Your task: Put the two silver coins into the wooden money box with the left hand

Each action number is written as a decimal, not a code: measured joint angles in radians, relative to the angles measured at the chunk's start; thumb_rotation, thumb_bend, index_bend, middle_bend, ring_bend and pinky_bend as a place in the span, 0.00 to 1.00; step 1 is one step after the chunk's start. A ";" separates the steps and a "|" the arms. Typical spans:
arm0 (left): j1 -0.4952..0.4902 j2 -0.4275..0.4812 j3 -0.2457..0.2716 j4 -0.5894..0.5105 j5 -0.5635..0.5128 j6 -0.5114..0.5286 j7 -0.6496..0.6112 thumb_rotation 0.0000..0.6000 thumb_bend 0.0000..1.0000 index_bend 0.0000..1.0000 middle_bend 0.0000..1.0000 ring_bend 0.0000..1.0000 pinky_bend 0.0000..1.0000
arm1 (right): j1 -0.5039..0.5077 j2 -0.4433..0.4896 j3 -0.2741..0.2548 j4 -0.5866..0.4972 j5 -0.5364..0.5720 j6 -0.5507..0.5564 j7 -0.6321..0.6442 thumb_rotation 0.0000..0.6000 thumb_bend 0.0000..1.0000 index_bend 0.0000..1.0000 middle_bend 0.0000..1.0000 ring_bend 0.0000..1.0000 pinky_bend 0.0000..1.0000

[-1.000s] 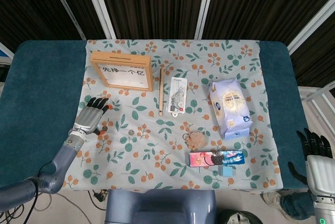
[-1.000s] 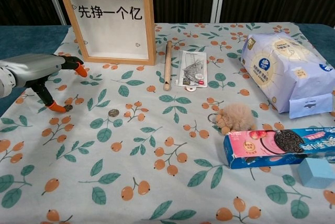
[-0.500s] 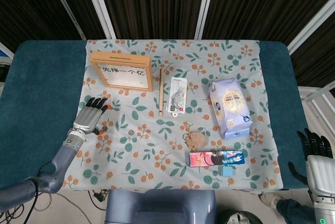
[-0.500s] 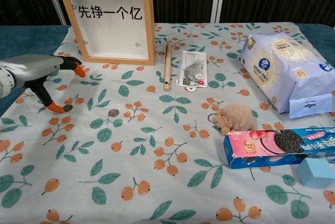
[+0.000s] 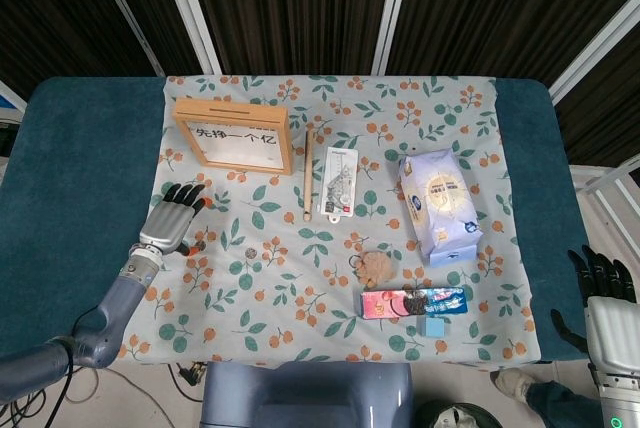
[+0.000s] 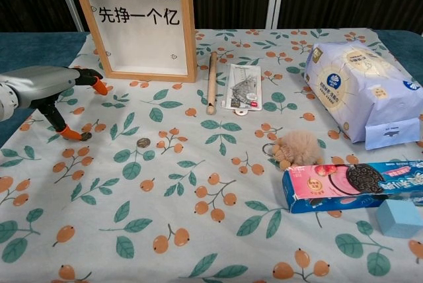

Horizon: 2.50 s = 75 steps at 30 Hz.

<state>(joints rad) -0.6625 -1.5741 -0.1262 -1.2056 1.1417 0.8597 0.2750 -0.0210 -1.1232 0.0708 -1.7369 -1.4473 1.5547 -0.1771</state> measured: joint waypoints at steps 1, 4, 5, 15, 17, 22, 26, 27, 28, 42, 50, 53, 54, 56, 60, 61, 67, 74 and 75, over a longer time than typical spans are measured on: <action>-0.001 -0.001 0.000 0.001 0.001 0.000 0.000 1.00 0.03 0.23 0.03 0.00 0.00 | 0.000 0.000 0.000 0.000 0.000 0.000 0.000 1.00 0.37 0.10 0.05 0.00 0.00; -0.002 -0.002 0.002 0.002 0.003 0.000 -0.001 1.00 0.03 0.23 0.03 0.00 0.00 | 0.000 0.000 -0.001 0.000 -0.002 -0.001 0.000 1.00 0.37 0.10 0.05 0.00 0.00; -0.002 -0.002 0.003 0.003 0.003 0.000 0.000 1.00 0.03 0.23 0.03 0.00 0.00 | 0.000 0.001 -0.001 0.000 -0.002 -0.001 0.000 1.00 0.37 0.10 0.05 0.00 0.00; -0.006 -0.009 0.008 0.011 -0.003 -0.003 0.015 1.00 0.03 0.24 0.03 0.00 0.00 | 0.001 0.003 -0.002 -0.001 -0.003 -0.004 0.005 1.00 0.37 0.10 0.05 0.00 0.00; -0.008 -0.012 0.006 0.014 -0.008 -0.005 0.015 1.00 0.03 0.24 0.03 0.00 0.00 | 0.001 0.004 -0.004 -0.001 -0.006 -0.005 0.008 1.00 0.37 0.10 0.05 0.00 0.00; -0.013 -0.017 0.006 0.019 -0.009 -0.009 0.023 1.00 0.03 0.28 0.03 0.00 0.00 | 0.003 0.005 -0.004 0.000 -0.007 -0.008 0.008 1.00 0.37 0.10 0.05 0.00 0.00; -0.014 -0.021 0.012 0.021 -0.008 -0.006 0.038 1.00 0.03 0.31 0.03 0.00 0.00 | 0.003 0.006 -0.006 0.000 -0.008 -0.010 0.010 1.00 0.37 0.10 0.05 0.00 0.00; -0.013 -0.022 0.014 0.022 -0.008 -0.005 0.040 1.00 0.03 0.31 0.03 0.00 0.00 | 0.004 0.006 -0.006 0.000 -0.009 -0.011 0.010 1.00 0.37 0.10 0.05 0.00 0.00; -0.012 -0.023 0.016 0.022 -0.008 -0.003 0.043 1.00 0.03 0.32 0.03 0.00 0.00 | 0.004 0.007 -0.007 0.001 -0.009 -0.011 0.012 1.00 0.37 0.10 0.05 0.00 0.00; -0.005 -0.035 0.037 0.034 0.013 0.008 0.053 1.00 0.08 0.51 0.06 0.00 0.00 | 0.004 0.009 -0.007 -0.001 -0.008 -0.014 0.012 1.00 0.37 0.10 0.05 0.00 0.00; -0.001 -0.037 0.044 0.037 0.032 0.018 0.046 1.00 0.14 0.53 0.07 0.00 0.00 | 0.005 0.009 -0.008 -0.003 -0.002 -0.019 0.011 1.00 0.37 0.10 0.05 0.00 0.00; -0.003 -0.035 0.048 0.036 0.024 0.002 0.055 1.00 0.15 0.53 0.07 0.00 0.00 | 0.005 0.011 -0.008 -0.006 0.000 -0.021 0.009 1.00 0.37 0.10 0.05 0.00 0.00; -0.003 -0.034 0.049 0.035 0.022 -0.003 0.057 1.00 0.15 0.53 0.07 0.00 0.00 | 0.005 0.011 -0.008 -0.007 0.000 -0.021 0.009 1.00 0.37 0.10 0.05 0.00 0.00; -0.006 -0.031 0.050 0.033 0.016 -0.013 0.064 1.00 0.16 0.53 0.07 0.00 0.00 | 0.005 0.011 -0.008 -0.009 0.000 -0.021 0.007 1.00 0.37 0.10 0.05 0.00 0.00; -0.008 -0.028 0.051 0.030 0.006 -0.020 0.078 1.00 0.20 0.56 0.07 0.00 0.00 | 0.005 0.012 -0.008 -0.010 0.003 -0.022 0.007 1.00 0.37 0.10 0.05 0.00 0.00; -0.009 -0.027 0.051 0.028 0.005 -0.020 0.079 1.00 0.23 0.57 0.07 0.00 0.00 | 0.005 0.012 -0.008 -0.010 0.003 -0.022 0.007 1.00 0.37 0.10 0.05 0.00 0.00; -0.007 -0.025 0.051 0.020 0.013 -0.014 0.071 1.00 0.44 0.64 0.08 0.00 0.00 | 0.005 0.012 -0.007 -0.012 0.008 -0.023 0.006 1.00 0.37 0.10 0.05 0.00 0.00; -0.007 -0.035 0.058 0.042 0.000 -0.009 0.121 1.00 0.48 0.65 0.08 0.00 0.00 | 0.005 0.015 -0.007 -0.018 0.016 -0.028 0.007 1.00 0.37 0.10 0.05 0.00 0.00; -0.007 -0.036 0.058 0.043 -0.004 -0.009 0.130 1.00 0.48 0.65 0.08 0.00 0.00 | 0.005 0.015 -0.007 -0.019 0.016 -0.028 0.007 1.00 0.37 0.10 0.05 0.00 0.00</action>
<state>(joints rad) -0.6691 -1.6105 -0.0678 -1.1626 1.1377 0.8502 0.4051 -0.0165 -1.1083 0.0637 -1.7558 -1.4312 1.5264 -0.1702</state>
